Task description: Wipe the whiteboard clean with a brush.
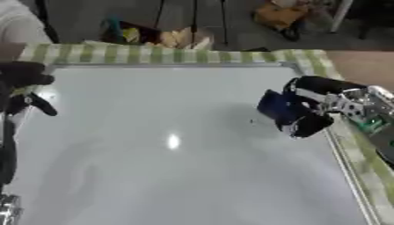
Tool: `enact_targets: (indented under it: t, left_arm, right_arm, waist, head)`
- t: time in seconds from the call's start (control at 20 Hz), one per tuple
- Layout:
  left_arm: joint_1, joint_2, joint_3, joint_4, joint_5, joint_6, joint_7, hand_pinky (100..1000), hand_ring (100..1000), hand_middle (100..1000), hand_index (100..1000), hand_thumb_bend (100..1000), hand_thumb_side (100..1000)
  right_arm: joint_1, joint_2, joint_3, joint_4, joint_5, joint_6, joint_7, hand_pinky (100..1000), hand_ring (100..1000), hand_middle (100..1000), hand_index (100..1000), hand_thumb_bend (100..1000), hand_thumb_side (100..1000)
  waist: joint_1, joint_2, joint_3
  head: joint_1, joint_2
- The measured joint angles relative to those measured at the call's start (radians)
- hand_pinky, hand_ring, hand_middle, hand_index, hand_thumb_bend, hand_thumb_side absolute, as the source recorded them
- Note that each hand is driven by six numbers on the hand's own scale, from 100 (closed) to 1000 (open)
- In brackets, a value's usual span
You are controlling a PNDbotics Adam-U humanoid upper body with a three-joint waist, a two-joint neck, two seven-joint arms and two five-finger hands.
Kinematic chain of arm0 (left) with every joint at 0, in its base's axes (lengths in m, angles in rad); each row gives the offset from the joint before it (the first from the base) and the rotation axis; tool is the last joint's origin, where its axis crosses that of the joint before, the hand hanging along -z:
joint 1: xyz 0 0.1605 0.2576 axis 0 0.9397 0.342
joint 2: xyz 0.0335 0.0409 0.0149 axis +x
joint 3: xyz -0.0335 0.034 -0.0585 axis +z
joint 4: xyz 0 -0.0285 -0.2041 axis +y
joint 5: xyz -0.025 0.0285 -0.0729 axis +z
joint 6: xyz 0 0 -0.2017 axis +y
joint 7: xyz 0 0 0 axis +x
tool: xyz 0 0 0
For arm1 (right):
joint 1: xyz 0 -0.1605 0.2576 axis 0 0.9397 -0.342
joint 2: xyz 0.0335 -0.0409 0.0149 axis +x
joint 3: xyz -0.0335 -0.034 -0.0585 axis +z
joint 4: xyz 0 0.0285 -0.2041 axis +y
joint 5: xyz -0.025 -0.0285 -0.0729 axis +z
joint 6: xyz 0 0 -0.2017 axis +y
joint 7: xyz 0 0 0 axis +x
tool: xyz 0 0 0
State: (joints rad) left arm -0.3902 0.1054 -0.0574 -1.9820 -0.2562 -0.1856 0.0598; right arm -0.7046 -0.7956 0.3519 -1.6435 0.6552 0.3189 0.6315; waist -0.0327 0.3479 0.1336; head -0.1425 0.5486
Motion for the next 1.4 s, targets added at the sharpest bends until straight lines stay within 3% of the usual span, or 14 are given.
enact_targets:
  t: [0.4, 0.95, 1.4]
  left_arm:
    - [0.000, 0.000, 0.000, 0.000, 0.001, 0.000, 0.000, 399, 677, 675, 658, 100, 929]
    - [0.000, 0.000, 0.000, 0.000, 0.001, -0.001, 0.000, 397, 678, 675, 658, 100, 931]
    - [0.000, 0.000, 0.000, 0.000, 0.001, -0.001, 0.000, 398, 679, 676, 657, 100, 932]
  right_arm:
    - [-0.053, 0.055, 0.019, 0.096, -0.006, -0.011, 0.020, 302, 427, 256, 100, 100, 152]
    - [-0.070, 0.106, 0.032, 0.194, -0.037, -0.010, 0.035, 299, 427, 251, 100, 100, 175]
    - [-0.082, 0.118, 0.047, 0.220, -0.042, -0.023, 0.044, 298, 429, 247, 100, 100, 178]
  waist:
    - [0.000, -0.003, 0.002]
    - [-0.001, -0.004, 0.004]
    - [-0.004, -0.005, 0.005]
  head:
    - [-0.002, 0.000]
    - [-0.006, 0.000]
    - [-0.008, -0.001]
